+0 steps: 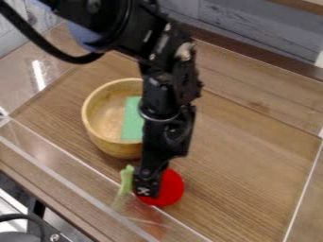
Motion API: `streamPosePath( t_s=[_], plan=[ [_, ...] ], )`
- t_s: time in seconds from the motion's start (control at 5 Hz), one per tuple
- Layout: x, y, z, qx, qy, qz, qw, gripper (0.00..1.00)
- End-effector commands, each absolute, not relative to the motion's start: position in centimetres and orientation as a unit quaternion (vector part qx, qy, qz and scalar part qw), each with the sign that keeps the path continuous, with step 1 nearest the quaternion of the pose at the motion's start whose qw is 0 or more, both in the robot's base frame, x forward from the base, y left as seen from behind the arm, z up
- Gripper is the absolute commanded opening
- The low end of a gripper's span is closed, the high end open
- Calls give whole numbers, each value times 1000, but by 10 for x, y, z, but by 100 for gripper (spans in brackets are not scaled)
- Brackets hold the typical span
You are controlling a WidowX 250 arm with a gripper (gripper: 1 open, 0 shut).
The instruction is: Move the red object to the left side of the table
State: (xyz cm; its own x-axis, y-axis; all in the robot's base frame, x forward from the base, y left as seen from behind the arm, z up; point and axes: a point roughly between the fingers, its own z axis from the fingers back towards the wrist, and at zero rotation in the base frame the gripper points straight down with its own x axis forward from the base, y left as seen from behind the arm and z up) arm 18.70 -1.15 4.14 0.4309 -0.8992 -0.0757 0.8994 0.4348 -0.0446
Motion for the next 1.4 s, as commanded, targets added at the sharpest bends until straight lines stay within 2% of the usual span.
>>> streamPosePath(
  t_s=[0.0,0.2,0.6,1.0,1.2],
  plan=[
    [194,-5,42,7,36,-541,840,0],
    [197,-1,43,8,40,-548,836,0],
    [197,1,59,11,43,-553,832,0],
    [183,0,64,12,42,-575,817,0],
    [178,-4,61,12,42,-582,812,0]
  ],
)
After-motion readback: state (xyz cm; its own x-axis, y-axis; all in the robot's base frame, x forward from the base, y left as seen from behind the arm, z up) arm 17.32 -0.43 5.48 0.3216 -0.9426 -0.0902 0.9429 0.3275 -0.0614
